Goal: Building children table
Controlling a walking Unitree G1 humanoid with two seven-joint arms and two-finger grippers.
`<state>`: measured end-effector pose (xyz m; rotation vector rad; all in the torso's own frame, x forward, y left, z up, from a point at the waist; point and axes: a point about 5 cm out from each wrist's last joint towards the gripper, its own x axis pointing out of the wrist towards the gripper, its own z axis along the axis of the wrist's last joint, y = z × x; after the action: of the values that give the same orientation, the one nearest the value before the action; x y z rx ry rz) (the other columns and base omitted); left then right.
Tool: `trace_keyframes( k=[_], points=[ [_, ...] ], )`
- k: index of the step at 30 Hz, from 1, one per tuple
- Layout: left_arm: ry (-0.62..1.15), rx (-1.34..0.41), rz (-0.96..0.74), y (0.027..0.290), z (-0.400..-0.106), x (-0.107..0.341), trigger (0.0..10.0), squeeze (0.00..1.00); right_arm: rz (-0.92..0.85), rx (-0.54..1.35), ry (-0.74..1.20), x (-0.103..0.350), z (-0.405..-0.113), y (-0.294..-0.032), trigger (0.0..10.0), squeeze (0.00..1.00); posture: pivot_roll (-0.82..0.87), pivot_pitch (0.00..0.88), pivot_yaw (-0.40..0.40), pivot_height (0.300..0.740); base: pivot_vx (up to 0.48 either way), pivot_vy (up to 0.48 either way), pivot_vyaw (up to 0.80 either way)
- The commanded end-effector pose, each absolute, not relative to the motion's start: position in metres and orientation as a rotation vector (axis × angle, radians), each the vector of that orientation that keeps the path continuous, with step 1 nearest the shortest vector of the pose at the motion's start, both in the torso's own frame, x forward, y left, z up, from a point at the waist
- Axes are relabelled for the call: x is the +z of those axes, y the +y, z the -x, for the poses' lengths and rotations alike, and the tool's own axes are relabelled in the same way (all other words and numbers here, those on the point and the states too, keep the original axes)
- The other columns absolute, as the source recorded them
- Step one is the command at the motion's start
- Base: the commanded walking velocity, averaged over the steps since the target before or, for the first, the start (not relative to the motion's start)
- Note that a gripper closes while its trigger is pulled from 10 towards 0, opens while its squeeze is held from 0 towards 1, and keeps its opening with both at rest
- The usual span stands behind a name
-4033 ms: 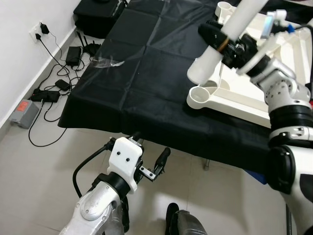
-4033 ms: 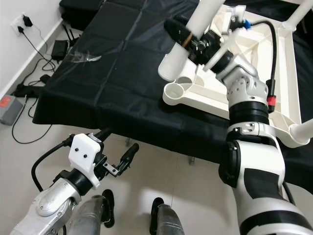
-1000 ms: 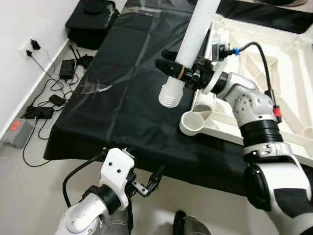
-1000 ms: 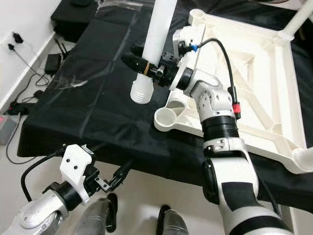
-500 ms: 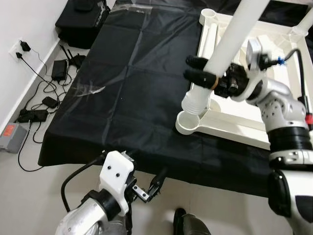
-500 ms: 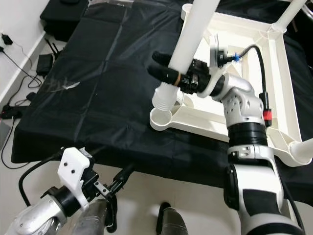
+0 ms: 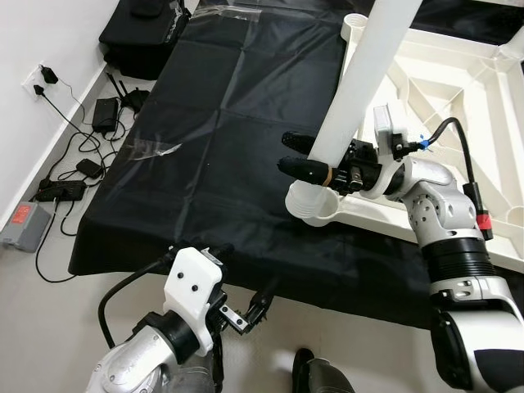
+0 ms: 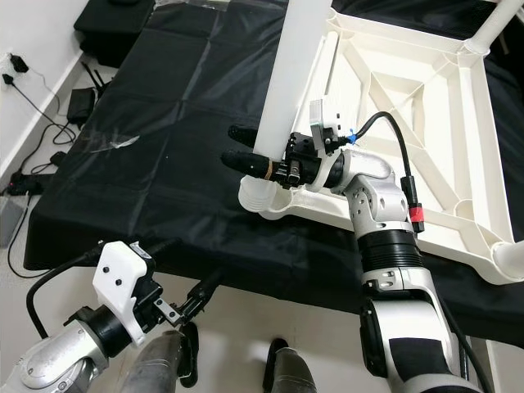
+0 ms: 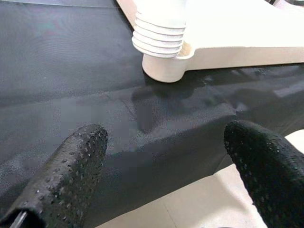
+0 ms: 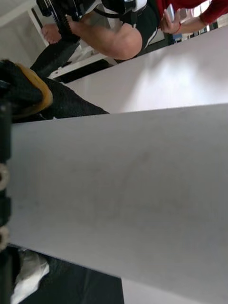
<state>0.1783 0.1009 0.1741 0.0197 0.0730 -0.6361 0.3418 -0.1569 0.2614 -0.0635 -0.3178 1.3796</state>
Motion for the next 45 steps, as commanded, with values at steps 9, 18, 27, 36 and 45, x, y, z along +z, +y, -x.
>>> trace_keyframes(
  k=[9,18,27,36,45],
  points=[
    [0.086,-0.642,-0.03,0.101,-0.174,0.175,10.0,0.0,0.101,1.346,-0.308,0.266,-0.341,-0.18,10.0,0.0,0.25,0.353,-0.052,0.74,0.0,0.0,0.0],
    [0.086,-0.641,-0.029,0.101,-0.175,0.175,10.0,0.0,0.122,1.348,-0.279,0.263,-0.339,-0.187,10.0,0.0,0.25,0.359,-0.052,0.74,0.0,0.0,0.0],
    [0.075,-0.638,-0.031,0.102,-0.177,0.178,10.0,0.0,0.122,1.34,-0.275,0.254,-0.337,-0.18,10.0,0.0,0.25,0.364,-0.052,0.74,0.0,0.0,0.0],
    [0.071,-0.636,-0.035,0.102,-0.177,0.18,10.0,0.0,0.112,1.338,-0.273,0.247,-0.34,-0.17,10.0,0.0,0.26,0.371,-0.054,0.74,0.0,0.0,0.0],
    [0.071,-0.631,-0.038,0.103,-0.176,0.18,10.0,0.0,0.124,1.321,-0.262,0.244,-0.341,-0.171,10.0,0.0,0.26,0.375,-0.053,0.74,0.0,0.0,0.0]
  ],
)
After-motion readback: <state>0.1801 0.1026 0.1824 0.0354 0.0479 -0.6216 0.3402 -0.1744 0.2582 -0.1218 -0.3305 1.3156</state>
